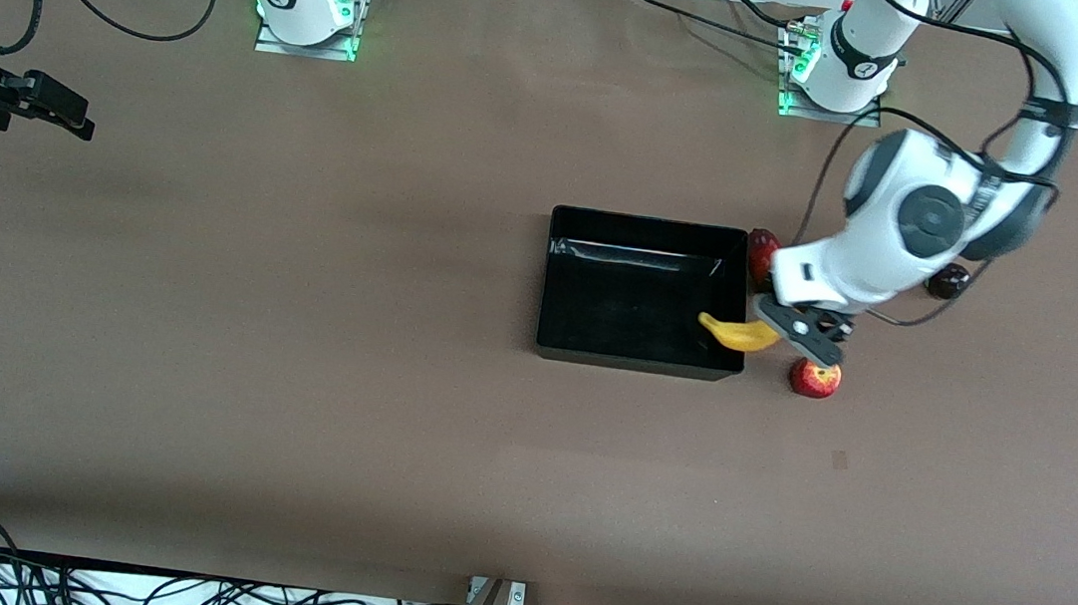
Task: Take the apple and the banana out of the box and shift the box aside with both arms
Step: 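Lift the banana out of the tray and carry it toward the apple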
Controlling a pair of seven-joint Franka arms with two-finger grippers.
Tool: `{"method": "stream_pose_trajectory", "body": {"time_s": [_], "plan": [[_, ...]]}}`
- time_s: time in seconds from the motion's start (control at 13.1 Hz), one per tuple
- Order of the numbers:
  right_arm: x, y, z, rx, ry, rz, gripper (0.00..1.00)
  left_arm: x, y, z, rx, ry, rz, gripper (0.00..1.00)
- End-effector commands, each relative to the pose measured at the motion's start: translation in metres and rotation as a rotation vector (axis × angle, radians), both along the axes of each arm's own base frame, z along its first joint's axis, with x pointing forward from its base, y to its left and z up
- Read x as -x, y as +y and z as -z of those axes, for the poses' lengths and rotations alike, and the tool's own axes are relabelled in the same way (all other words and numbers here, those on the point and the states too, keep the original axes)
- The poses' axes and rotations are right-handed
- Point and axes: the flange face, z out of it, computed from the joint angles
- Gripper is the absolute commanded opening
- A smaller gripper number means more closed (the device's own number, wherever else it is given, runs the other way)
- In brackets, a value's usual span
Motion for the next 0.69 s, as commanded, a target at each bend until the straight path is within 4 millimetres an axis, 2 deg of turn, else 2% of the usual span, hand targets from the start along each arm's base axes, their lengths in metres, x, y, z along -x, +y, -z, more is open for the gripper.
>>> {"method": "stream_pose_trajectory", "body": {"time_s": [0.0,0.08,0.15,0.23,0.38,0.46,0.61], "plan": [[-0.011,0.046,0.028,-0.017,0.063,-0.085,1.0,-0.015,0.068,0.015,0.042,0.023,0.009,0.0],[-0.012,0.066,0.046,-0.014,0.123,-0.114,1.0,-0.022,0.094,0.022,0.049,0.022,0.021,0.0],[-0.005,0.104,0.054,-0.014,0.167,-0.17,1.0,-0.028,0.119,0.037,0.062,0.028,0.029,0.0],[-0.001,0.151,0.057,-0.005,0.154,-0.236,1.0,-0.032,0.144,0.047,0.073,0.022,0.041,0.0],[-0.002,0.213,0.082,0.022,0.169,-0.08,1.0,-0.031,0.171,0.067,0.084,0.02,0.05,0.0],[-0.006,0.242,0.098,-0.025,0.182,0.0,1.0,-0.031,0.185,0.077,0.083,0.01,0.028,0.0],[-0.002,0.315,0.125,-0.116,0.154,0.033,1.0,-0.029,0.204,0.099,0.087,0.009,-0.001,0.0]]}}
